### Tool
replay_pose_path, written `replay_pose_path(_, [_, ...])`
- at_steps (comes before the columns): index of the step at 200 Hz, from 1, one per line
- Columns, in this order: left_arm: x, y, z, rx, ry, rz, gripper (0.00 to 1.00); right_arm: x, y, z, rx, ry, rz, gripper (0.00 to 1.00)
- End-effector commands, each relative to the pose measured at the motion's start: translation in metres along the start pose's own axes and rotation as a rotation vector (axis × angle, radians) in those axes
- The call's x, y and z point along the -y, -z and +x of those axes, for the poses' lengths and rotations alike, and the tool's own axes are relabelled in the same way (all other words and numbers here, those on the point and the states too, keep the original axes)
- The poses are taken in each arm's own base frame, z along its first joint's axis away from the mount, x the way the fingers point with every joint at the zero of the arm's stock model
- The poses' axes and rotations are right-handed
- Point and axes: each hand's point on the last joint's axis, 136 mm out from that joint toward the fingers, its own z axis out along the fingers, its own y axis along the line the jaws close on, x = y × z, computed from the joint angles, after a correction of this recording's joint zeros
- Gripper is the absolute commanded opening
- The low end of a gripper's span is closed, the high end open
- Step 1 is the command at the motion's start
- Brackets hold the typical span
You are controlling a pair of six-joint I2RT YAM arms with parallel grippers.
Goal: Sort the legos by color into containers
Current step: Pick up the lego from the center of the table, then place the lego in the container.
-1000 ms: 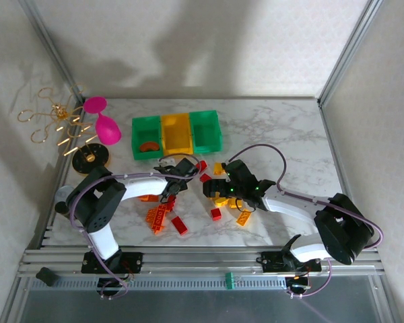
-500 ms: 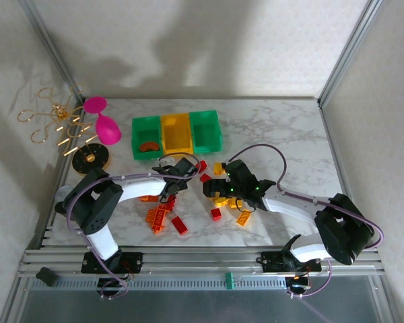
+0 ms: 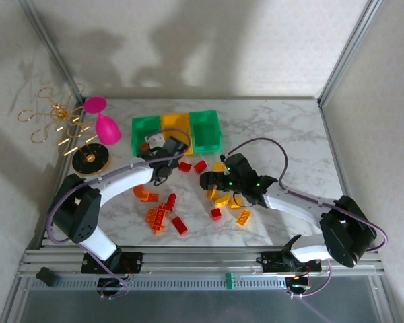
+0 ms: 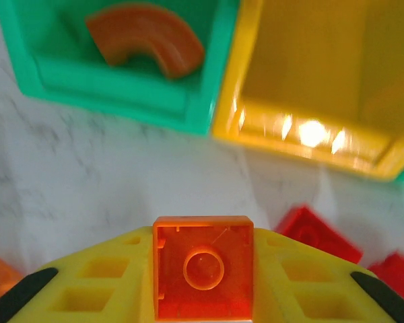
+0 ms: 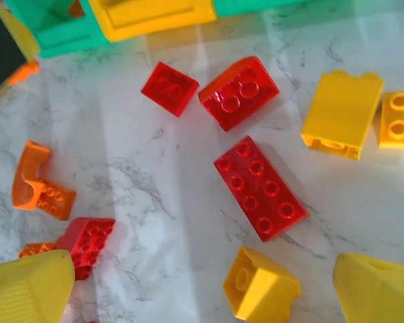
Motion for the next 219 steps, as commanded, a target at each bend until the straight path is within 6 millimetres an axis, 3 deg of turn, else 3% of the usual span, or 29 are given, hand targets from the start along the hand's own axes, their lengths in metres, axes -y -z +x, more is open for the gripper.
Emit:
replay_pose_path(1, [-0.014, 0.003, -0.043, 0.07, 0.003, -0.05, 0.32, -0.017, -0.003, -0.02, 0.047, -0.001, -0.031, 0.99])
replay_pose_path(27, [-0.015, -0.009, -0.075, 0.105, 0.034, -0.058, 0.32, -0.021, -0.009, -0.027, 0.044, 0.018, -0.029, 0.99])
replay_pose_path(56, [-0.021, -0.036, -0.099, 0.113, 0.066, -0.112, 0.32, -0.023, -0.012, -0.031, 0.043, 0.034, -0.025, 0.99])
replay_pose_path(101, [-0.021, -0.08, -0.106, 0.087, 0.066, -0.182, 0.34, -0.02, -0.008, -0.037, 0.07, 0.051, 0.005, 0.99])
replay_pose_path(117, [-0.017, -0.085, -0.109, 0.087, 0.053, -0.177, 0.38, -0.021, -0.006, -0.04, 0.076, 0.06, 0.005, 0.99])
replay_pose_path(145, [-0.01, -0.078, -0.119, 0.1, 0.055, -0.15, 0.5, -0.024, -0.001, -0.044, 0.084, 0.066, 0.005, 0.99])
replay_pose_path(177, [-0.01, -0.06, -0.129, 0.113, 0.063, -0.13, 0.52, -0.022, 0.005, -0.044, 0.086, 0.07, 0.016, 0.99])
replay_pose_path(219, [-0.004, -0.022, -0.119, 0.098, 0.093, 0.004, 0.56, -0.014, 0.01, -0.029, 0.057, 0.051, 0.02, 0.99])
